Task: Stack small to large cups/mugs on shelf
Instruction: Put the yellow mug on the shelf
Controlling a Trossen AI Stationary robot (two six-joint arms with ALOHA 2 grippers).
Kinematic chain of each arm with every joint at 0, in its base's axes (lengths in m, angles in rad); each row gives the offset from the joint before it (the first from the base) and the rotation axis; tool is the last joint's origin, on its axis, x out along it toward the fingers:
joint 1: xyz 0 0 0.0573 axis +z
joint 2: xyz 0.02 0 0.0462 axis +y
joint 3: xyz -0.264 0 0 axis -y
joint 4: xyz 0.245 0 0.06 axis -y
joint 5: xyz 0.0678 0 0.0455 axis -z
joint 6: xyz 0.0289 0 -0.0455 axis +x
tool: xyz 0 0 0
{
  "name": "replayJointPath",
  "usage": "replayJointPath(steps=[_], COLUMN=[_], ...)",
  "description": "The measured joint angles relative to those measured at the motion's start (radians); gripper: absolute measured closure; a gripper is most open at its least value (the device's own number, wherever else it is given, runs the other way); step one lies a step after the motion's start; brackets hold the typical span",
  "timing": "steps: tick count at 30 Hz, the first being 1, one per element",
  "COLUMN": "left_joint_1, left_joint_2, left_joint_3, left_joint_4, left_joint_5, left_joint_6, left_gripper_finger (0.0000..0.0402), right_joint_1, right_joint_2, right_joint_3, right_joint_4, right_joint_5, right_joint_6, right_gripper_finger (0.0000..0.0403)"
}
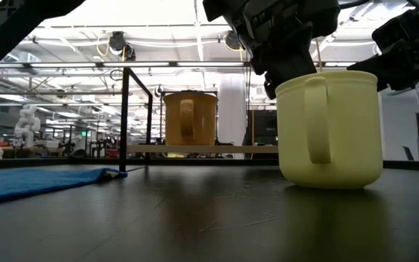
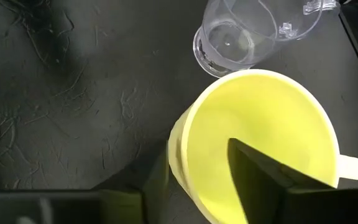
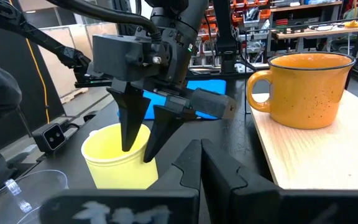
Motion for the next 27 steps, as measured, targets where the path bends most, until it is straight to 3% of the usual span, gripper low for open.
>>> replayJointPath(steps=[10,22,27], left_joint_1=[0.011,0.017,0.018], left_joint_2=[0.0,-0.007,-0.049], left_joint_3=[0.0,0.0,0.008], left_joint_4=[-0.005,-0.003,0.004], left_joint_5=[0.001,-0.002,-0.05], left_joint_6=[-0.007,0.0,0.004], left_gripper_finger=[0.0388,0.0396,0.0397], right_joint_1=[0.0,0.0,0.0], right_joint_2=[0.0,0.0,0.0], right_joint_3=[0.0,0.0,0.0], right_joint_4=[0.0,0.0,0.002], right_joint_5=[0.0,0.0,0.0], right_joint_6=[0.0,0.0,0.0], right_gripper_finger=[0.0403,0.0403,0.0403])
